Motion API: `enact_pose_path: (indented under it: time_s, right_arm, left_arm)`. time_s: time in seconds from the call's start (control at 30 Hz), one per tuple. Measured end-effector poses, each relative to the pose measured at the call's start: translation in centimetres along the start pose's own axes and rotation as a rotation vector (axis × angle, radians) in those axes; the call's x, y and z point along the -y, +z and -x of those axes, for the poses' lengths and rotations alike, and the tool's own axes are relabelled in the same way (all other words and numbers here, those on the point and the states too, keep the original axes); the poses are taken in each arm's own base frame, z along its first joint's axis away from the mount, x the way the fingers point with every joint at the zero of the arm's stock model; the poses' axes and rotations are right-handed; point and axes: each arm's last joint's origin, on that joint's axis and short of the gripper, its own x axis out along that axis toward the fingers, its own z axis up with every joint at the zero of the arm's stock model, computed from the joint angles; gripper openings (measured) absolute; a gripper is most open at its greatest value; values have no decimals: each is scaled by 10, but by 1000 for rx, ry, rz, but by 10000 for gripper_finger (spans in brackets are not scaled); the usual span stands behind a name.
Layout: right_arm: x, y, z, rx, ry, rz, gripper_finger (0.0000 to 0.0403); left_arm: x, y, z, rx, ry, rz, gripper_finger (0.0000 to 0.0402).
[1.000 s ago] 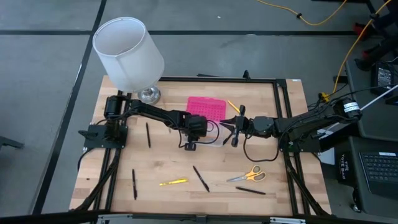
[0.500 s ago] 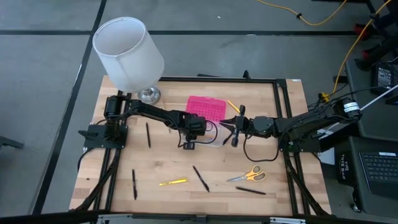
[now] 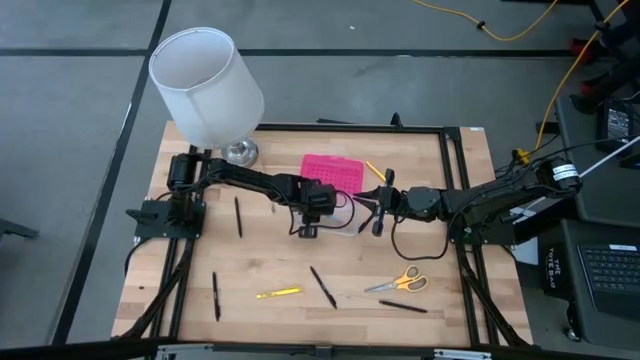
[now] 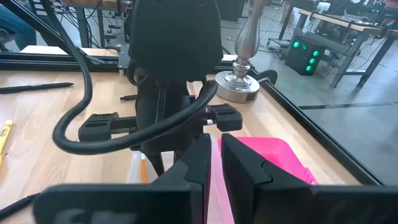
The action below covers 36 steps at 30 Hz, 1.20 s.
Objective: Pick & place school supplies into a supply box
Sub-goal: Put the yellow pen into the transparent supply box
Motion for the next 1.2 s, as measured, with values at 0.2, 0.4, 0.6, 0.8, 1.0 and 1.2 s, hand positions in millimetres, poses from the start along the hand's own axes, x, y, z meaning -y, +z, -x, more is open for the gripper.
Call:
enact_pose_path:
  time_s: [0.2, 0.4, 0.6, 0.8, 1.0, 1.2]
  right_arm:
    - [0, 0, 0, 0, 0, 0, 44]
    - [0, 0, 0, 0, 0, 0, 44]
    - [0, 0, 0, 0, 0, 0, 44]
    - [0, -1, 0, -11, 0, 3, 44]
    - [0, -2, 0, -21, 1, 5, 44]
    - [0, -2, 0, -18, 1, 4, 44]
  left_arm:
    - [-4, -3, 17, -25, 63, -17, 70]
    - [-11, 0, 65, 88, 79, -32, 63]
    - [-12, -23, 102, 243, 79, -34, 42]
    - [-8, -70, 116, 431, 90, 54, 22]
    - [-1, -113, 118, 615, 69, 85, 15]
    - [2, -141, 120, 760, 75, 118, 17]
